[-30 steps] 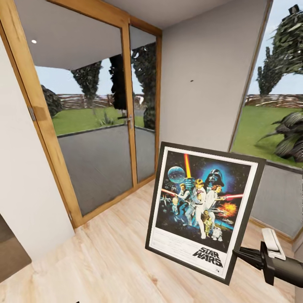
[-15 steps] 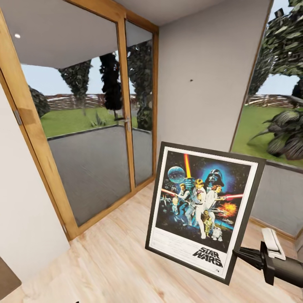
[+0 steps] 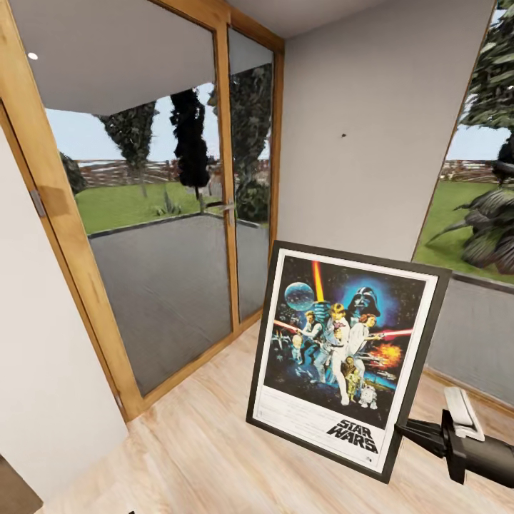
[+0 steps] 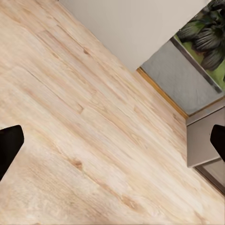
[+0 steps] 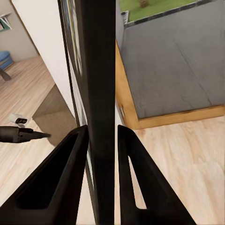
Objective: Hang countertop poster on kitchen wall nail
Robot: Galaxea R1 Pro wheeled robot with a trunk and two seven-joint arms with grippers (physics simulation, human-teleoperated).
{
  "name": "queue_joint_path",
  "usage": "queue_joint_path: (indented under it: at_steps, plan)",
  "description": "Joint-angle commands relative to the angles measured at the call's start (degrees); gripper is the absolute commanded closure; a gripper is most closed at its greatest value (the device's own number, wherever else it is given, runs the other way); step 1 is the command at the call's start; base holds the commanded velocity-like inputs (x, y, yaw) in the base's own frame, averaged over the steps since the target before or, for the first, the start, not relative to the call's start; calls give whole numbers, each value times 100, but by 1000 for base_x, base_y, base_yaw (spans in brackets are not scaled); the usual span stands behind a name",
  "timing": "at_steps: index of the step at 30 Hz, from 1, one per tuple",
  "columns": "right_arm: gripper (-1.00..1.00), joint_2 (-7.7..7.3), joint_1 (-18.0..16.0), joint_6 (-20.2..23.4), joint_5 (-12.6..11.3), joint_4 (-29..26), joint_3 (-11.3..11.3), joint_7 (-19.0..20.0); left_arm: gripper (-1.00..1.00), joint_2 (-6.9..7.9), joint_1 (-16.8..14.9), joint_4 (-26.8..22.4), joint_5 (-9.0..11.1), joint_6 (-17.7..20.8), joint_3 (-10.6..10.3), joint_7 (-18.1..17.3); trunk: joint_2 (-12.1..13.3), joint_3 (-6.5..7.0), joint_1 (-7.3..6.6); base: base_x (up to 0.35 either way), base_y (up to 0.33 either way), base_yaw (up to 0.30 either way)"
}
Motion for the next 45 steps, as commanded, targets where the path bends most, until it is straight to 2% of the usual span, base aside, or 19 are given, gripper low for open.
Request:
queue_joint_path:
  at_steps: [1,14,45]
  plan:
    - [100,-1,-5,71,-5,-3,-3,27,-100,2,-5,0,44,-27,-48,-8,-13,-14,6,245,282,0]
    - [100,-1,-5,73,-8,-3,-3,27,-100,3,-5,-2,44,-27,-48,-7,-13,-14,6,259,267,-71]
    - [100,-1,-6,83,-12,-4,-3,27,-100,5,-5,3,50,-27,-40,-13,-13,-14,6,269,251,-280]
